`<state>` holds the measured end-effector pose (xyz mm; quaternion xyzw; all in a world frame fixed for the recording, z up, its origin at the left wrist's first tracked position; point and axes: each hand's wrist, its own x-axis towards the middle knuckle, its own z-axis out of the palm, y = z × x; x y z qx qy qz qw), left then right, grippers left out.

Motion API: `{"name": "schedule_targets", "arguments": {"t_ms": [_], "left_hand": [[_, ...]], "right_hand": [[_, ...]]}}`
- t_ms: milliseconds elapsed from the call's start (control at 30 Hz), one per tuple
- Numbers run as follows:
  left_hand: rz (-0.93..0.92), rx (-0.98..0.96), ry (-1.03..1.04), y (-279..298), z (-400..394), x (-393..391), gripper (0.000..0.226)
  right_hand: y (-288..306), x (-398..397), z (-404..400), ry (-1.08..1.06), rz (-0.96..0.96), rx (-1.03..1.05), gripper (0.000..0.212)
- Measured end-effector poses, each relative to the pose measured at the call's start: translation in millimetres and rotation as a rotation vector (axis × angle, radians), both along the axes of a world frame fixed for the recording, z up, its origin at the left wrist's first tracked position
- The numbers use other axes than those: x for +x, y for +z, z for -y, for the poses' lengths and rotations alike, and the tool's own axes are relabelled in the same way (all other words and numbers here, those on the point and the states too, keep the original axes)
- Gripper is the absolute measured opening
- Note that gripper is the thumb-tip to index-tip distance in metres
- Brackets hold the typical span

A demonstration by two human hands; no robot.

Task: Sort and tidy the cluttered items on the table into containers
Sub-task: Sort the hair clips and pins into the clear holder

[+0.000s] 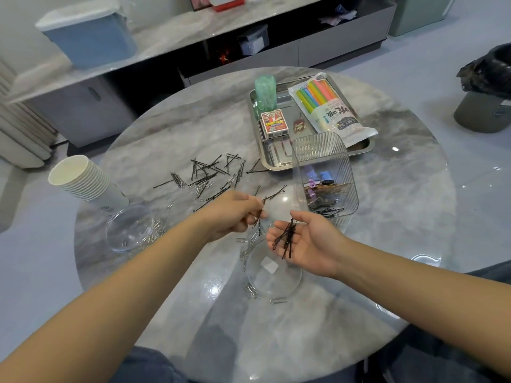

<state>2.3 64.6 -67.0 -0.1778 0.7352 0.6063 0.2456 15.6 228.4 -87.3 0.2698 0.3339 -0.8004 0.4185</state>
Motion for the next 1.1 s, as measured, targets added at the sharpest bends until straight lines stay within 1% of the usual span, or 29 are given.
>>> {"name": "schedule_targets", "arguments": {"t_ms": [100, 200, 267, 400, 567, 633, 733, 800, 867, 967, 1100], "left_hand": [[0.031, 0.033, 0.024, 2, 1, 13, 0.009], [0.020, -0.034, 0.066, 5, -4, 25, 0.006], [-0.022, -0.102, 0.075, 8, -8, 32, 0.002], [-0.064, -0.203, 0.038, 9, -14, 35, 0.008], [-0.050, -0.191, 0.006, 6, -14, 28, 0.008], [-0.095, -0.298, -0.004, 1, -8, 20, 0.010], [-0.167, -0.514, -0.034, -11, 8, 9, 0.015], [-0.147, -0.601, -0.059, -23, 16, 5, 0.016], [-0.131, -0.678, -0.094, -37, 19, 4, 0.010], [-0.176, -0.686, -0.063, -48, 15, 3, 0.010], [-0.218, -0.688, -0.068, -54, 7, -2, 0.018]], "right_hand": [[1, 0, 4, 0.022, -0.014, -0.010, 0.031], [-2, 0, 10, 0.063, -0.027, 0.009, 0.032], [-5, 0, 12, 0.085, -0.037, 0.024, 0.034], [-8, 0, 12, 0.131, -0.063, 0.049, 0.039], [-13, -3, 10, 0.161, -0.064, 0.056, 0.040], [-15, -4, 11, 0.148, -0.046, 0.071, 0.037], [-15, -5, 12, 0.107, -0.007, 0.092, 0.025], [-16, -7, 11, 0.100, 0.005, 0.106, 0.017], [-15, -9, 11, 0.105, 0.020, 0.083, 0.011], [-14, -10, 11, 0.131, 0.017, 0.059, 0.010], [-15, -12, 15, 0.096, 0.034, 0.086, 0.020]]}}
